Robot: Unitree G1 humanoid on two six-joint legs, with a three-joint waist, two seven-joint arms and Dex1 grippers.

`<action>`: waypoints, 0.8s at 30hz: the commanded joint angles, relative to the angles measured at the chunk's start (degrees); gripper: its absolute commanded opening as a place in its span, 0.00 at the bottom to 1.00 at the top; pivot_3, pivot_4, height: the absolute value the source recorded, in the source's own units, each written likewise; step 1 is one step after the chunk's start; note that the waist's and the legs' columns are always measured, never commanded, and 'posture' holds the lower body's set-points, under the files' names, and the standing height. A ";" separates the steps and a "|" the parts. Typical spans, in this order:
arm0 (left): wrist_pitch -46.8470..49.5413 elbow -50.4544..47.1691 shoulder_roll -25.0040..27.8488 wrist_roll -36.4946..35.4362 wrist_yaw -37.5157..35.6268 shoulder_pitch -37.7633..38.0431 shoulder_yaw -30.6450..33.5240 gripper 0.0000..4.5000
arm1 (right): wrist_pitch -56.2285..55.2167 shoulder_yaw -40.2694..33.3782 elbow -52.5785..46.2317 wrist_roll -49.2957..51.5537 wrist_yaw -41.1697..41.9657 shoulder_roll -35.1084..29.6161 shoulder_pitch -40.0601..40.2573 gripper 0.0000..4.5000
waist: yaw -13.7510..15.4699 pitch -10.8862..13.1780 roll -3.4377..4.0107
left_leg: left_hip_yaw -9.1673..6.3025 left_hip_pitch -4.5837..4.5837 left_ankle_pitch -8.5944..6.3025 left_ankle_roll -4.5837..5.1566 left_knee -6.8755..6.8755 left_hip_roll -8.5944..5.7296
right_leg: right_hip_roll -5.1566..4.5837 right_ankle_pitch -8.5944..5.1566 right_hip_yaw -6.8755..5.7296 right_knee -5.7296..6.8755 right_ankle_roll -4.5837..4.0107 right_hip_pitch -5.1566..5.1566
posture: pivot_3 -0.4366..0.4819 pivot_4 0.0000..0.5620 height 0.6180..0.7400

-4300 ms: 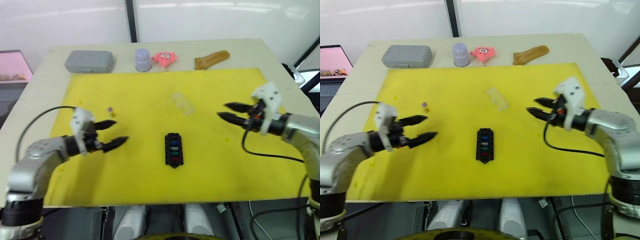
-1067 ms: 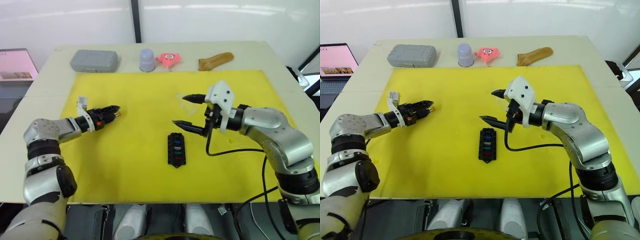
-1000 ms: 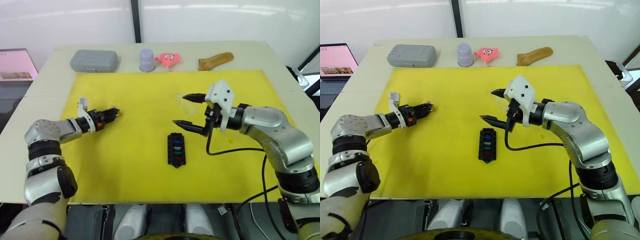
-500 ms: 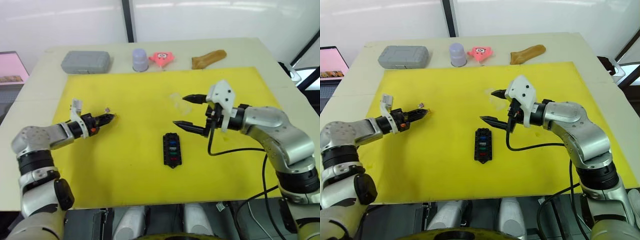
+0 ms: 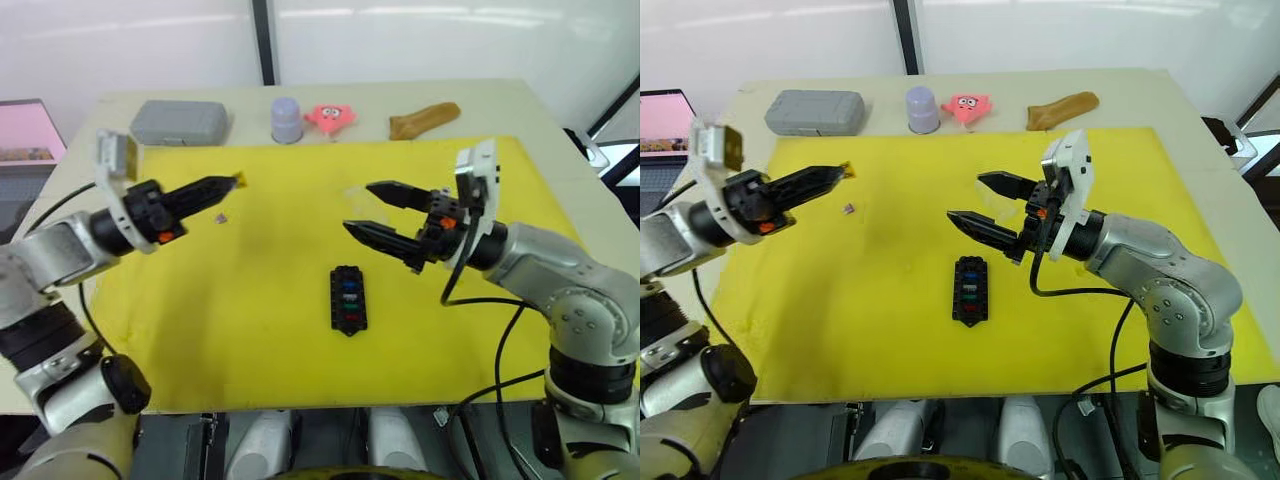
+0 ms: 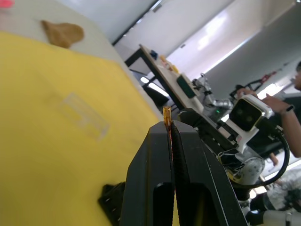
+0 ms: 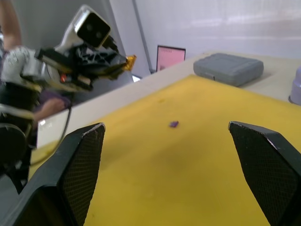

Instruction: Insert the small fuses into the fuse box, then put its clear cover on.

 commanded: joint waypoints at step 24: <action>-23.57 -0.08 -7.39 -15.77 10.21 -1.18 -20.40 0.00 | -3.28 1.62 4.22 23.50 -24.60 10.13 -3.58 0.58 | -0.26 0.00 0.00 | 0.06 0.02 0.00 0.00 -0.03 0.03 | 0.06 0.00 0.06 0.02 0.00 -0.03 | 0.48 0.27 1.00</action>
